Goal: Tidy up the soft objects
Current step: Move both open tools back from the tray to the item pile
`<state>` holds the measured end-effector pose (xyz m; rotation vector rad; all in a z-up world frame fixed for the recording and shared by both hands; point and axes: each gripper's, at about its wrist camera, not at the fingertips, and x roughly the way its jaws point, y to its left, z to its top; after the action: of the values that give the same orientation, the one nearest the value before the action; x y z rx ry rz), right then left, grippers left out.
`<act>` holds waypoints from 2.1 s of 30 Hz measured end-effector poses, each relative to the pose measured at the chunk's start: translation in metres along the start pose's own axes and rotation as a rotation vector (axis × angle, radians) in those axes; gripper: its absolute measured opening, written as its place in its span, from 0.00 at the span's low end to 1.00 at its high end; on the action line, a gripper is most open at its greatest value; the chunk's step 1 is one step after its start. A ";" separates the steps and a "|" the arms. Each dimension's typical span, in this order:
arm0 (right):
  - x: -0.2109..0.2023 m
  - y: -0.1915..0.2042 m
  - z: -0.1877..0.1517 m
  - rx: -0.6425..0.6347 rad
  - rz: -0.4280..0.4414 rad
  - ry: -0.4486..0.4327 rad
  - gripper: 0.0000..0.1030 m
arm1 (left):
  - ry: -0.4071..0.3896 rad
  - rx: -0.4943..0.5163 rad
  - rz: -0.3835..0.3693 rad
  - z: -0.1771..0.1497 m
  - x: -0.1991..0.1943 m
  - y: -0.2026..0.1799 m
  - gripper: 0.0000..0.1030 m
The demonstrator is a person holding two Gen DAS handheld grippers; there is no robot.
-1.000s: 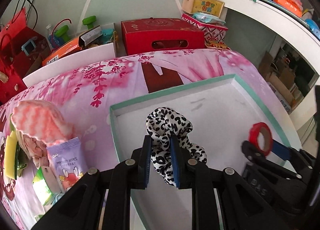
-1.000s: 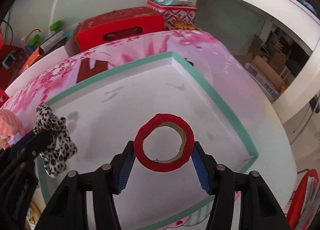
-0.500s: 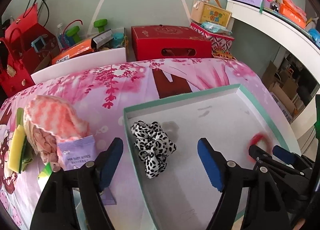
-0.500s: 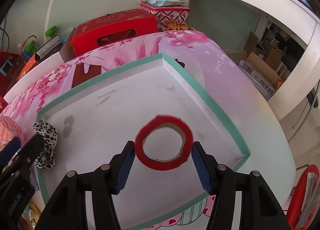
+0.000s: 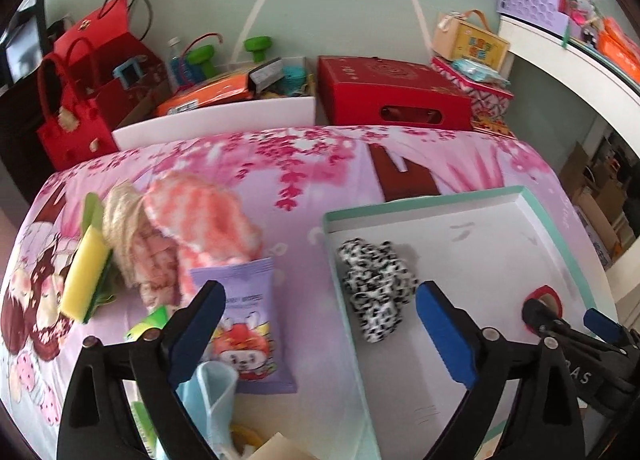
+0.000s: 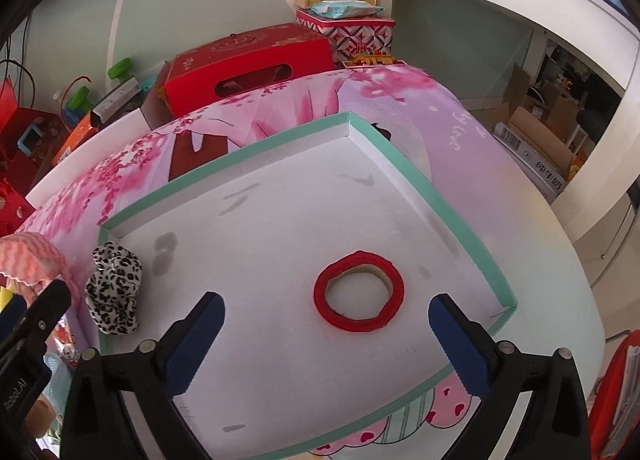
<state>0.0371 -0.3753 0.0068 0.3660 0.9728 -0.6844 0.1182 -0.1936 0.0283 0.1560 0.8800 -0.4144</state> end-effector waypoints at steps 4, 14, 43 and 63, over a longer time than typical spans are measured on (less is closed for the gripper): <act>-0.001 0.002 -0.001 -0.003 0.006 0.004 1.00 | 0.016 -0.036 0.027 -0.004 -0.001 0.013 0.94; -0.010 0.016 -0.004 -0.037 0.013 -0.006 1.00 | 0.028 -0.112 0.101 -0.012 -0.016 0.050 0.94; -0.046 0.123 -0.042 -0.210 0.337 0.032 1.00 | 0.075 -0.327 0.211 -0.050 -0.050 0.159 0.94; -0.050 0.191 -0.092 -0.396 0.495 0.126 1.00 | 0.172 -0.492 0.221 -0.089 -0.043 0.201 0.94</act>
<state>0.0898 -0.1646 -0.0018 0.2843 1.0584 -0.0151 0.1140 0.0285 -0.0023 -0.1663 1.0960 0.0290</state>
